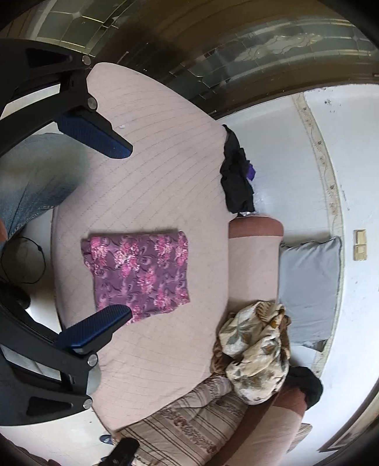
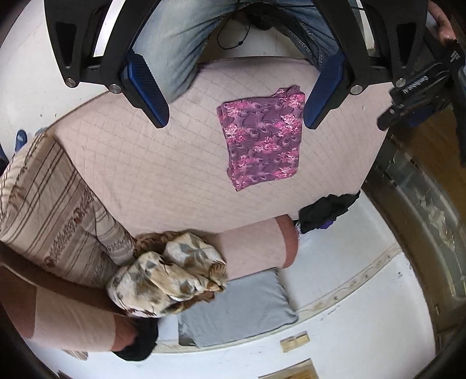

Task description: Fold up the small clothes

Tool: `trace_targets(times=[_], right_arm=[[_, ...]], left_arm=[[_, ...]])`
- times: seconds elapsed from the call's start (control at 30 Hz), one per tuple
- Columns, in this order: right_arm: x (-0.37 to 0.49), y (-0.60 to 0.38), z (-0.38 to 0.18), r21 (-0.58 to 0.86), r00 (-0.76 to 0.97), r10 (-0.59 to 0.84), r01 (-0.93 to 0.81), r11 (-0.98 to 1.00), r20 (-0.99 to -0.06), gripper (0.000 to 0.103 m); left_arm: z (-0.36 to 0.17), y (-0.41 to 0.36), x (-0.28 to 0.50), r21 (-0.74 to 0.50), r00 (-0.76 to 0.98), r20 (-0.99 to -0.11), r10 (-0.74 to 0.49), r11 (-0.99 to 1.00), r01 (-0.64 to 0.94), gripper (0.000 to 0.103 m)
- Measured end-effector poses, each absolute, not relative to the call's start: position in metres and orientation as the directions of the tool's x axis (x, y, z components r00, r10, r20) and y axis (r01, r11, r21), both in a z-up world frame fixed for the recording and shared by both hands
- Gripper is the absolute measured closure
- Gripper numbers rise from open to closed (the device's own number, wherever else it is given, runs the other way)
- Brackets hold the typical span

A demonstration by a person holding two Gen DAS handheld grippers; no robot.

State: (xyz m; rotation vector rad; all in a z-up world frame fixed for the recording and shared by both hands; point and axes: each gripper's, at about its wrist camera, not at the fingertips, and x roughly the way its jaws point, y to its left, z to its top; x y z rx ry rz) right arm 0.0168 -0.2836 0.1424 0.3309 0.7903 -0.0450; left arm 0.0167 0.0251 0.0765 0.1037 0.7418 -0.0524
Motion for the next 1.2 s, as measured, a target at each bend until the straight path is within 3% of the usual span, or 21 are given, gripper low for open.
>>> trace_targets(times=[0.17, 0.3, 0.63, 1.2], right_arm=[[0.022, -0.281, 0.149, 0.239, 0.704, 0.060, 0.158, 0.958, -0.708, 0.007], [0.027, -0.282, 0.154, 0.239, 0.713, 0.051, 0.165, 0.957, -0.699, 0.007], [0.026, -0.283, 0.145, 0.239, 0.692, 0.055, 0.172, 0.956, -0.719, 0.007], [0.005, -0.285, 0.163, 0.189, 0.718, 0.001, 0.183, 0.965, -0.697, 0.007]], left_arm=[[0.080, 0.029, 0.025, 0.012, 0.737, -0.674, -0.044, 0.997, 0.070, 0.003], [0.078, 0.024, 0.031, 0.070, 0.745, -0.667, -0.011, 0.994, 0.078, 0.003], [0.079, 0.007, 0.032, 0.086, 0.741, -0.672, -0.015, 0.991, 0.098, 0.003], [0.086, -0.018, 0.021, 0.046, 0.751, -0.651, -0.107, 0.983, 0.180, 0.003]])
